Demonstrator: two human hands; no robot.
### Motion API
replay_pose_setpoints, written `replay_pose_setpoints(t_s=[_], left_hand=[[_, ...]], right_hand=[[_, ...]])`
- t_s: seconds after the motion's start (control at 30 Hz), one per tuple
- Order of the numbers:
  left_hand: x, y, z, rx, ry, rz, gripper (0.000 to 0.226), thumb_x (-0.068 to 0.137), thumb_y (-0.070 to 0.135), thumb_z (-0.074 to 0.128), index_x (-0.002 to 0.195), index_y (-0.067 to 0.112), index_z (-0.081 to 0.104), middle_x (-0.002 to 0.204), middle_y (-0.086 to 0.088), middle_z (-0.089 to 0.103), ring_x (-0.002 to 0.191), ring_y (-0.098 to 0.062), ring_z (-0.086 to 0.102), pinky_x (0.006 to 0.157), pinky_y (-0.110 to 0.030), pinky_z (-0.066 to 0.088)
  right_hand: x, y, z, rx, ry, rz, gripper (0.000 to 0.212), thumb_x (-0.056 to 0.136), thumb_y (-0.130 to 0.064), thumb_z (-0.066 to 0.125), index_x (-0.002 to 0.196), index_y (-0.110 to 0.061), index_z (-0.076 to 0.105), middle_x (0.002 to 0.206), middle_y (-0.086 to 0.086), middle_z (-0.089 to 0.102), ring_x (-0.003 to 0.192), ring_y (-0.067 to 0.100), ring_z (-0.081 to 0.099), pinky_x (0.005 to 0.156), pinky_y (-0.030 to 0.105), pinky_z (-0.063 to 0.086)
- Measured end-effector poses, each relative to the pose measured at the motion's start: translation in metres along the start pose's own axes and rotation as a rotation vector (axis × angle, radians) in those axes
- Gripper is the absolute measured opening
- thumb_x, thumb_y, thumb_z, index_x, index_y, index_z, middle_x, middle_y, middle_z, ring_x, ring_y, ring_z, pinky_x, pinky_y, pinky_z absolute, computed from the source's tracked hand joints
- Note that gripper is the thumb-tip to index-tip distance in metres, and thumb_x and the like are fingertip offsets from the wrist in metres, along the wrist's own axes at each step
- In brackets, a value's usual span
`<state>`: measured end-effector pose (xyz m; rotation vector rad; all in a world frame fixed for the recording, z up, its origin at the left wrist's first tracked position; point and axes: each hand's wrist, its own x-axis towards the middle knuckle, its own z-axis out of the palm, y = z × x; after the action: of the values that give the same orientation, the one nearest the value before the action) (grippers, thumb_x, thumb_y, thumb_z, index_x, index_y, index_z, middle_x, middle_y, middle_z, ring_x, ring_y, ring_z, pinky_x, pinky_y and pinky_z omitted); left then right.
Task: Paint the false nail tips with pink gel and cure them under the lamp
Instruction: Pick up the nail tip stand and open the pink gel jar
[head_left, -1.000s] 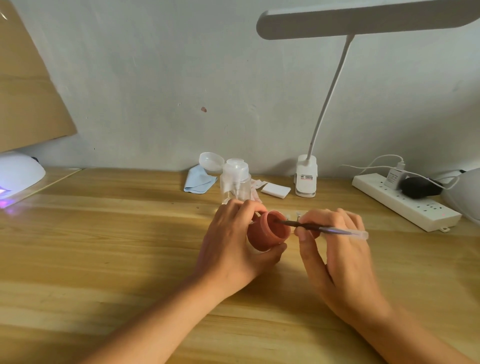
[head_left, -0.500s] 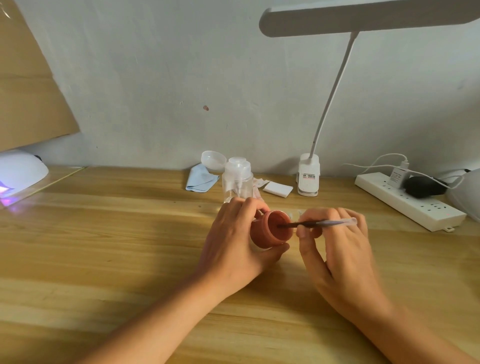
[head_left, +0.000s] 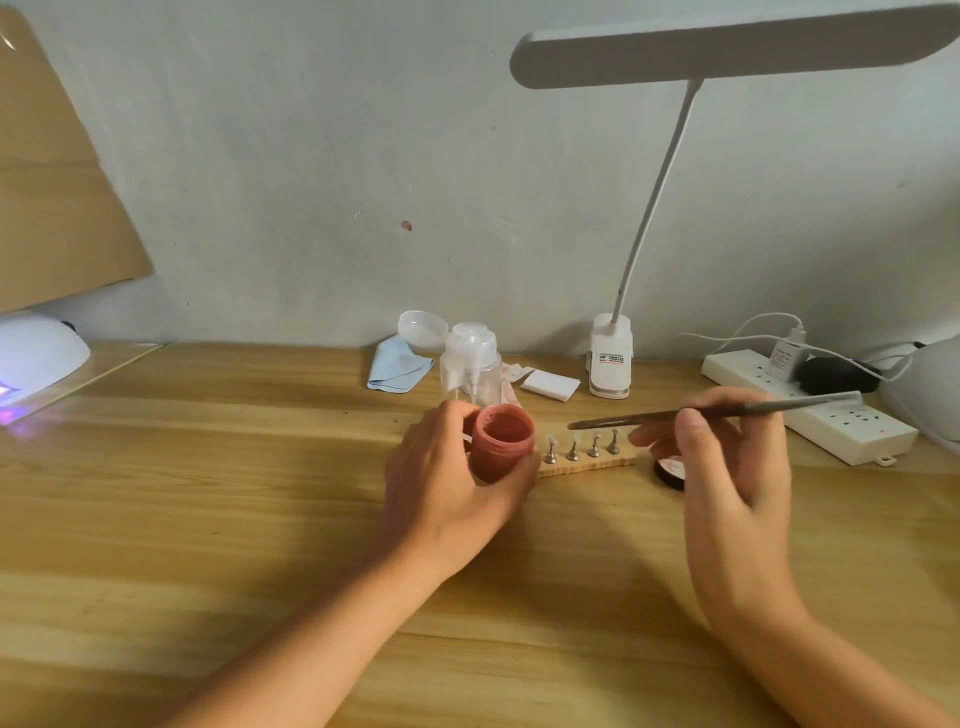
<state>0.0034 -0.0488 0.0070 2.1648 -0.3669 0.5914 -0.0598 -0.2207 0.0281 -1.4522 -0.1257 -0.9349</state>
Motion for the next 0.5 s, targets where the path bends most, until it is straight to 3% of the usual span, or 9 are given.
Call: replay_pose_setpoints(t_s=[0.1,0.2,0.27,0.37,0.5], left_hand=[[0.004,-0.003,-0.004,0.050,0.009,-0.083,0.044,0.074,0.058,0.074,0.104,0.030,0.057,0.103,0.015,0.063,0.102,-0.012,0.058,0.097,-0.043,0.044],[0.007,-0.011,-0.010,0.114,-0.024,-0.136,0.046,0.074,0.060,0.072,0.106,0.031,0.055,0.103,0.016,0.064,0.104,-0.011,0.059,0.099,-0.043,0.043],[0.009,-0.017,-0.013,0.109,-0.049,-0.181,0.050,0.072,0.060,0.074,0.107,0.032,0.052,0.097,0.019,0.063,0.102,-0.009,0.061,0.100,-0.042,0.043],[0.010,-0.022,-0.014,0.097,-0.068,-0.208,0.052,0.070,0.060,0.077,0.104,0.033,0.049,0.091,0.025,0.061,0.097,-0.007,0.063,0.098,-0.039,0.045],[0.012,-0.028,-0.012,0.110,-0.106,-0.215,0.050,0.069,0.056,0.079,0.104,0.033,0.053,0.097,0.021,0.066,0.097,-0.006,0.064,0.083,-0.027,0.047]], right_hand=[[0.009,0.002,-0.004,0.137,0.089,0.228,0.008,0.099,-0.001,0.047,0.101,-0.009,0.047,0.063,-0.001,0.066,0.072,0.016,0.064,0.072,0.023,0.052],[0.014,0.006,-0.006,0.188,0.078,0.410,0.009,0.096,-0.001,0.050,0.100,-0.009,0.049,0.063,0.002,0.065,0.067,0.018,0.055,0.081,0.036,0.051],[0.014,0.008,-0.007,0.221,0.059,0.500,0.009,0.096,-0.003,0.051,0.087,-0.007,0.052,0.063,0.005,0.063,0.064,0.018,0.051,0.085,0.041,0.051],[0.015,0.011,-0.007,0.292,0.026,0.597,0.027,0.095,-0.007,0.053,0.068,-0.010,0.053,0.062,0.005,0.062,0.062,0.017,0.051,0.088,0.043,0.052],[0.014,0.014,-0.007,0.346,-0.050,0.630,0.021,0.094,-0.006,0.052,0.074,-0.011,0.050,0.063,0.006,0.060,0.058,0.014,0.052,0.092,0.045,0.050]])
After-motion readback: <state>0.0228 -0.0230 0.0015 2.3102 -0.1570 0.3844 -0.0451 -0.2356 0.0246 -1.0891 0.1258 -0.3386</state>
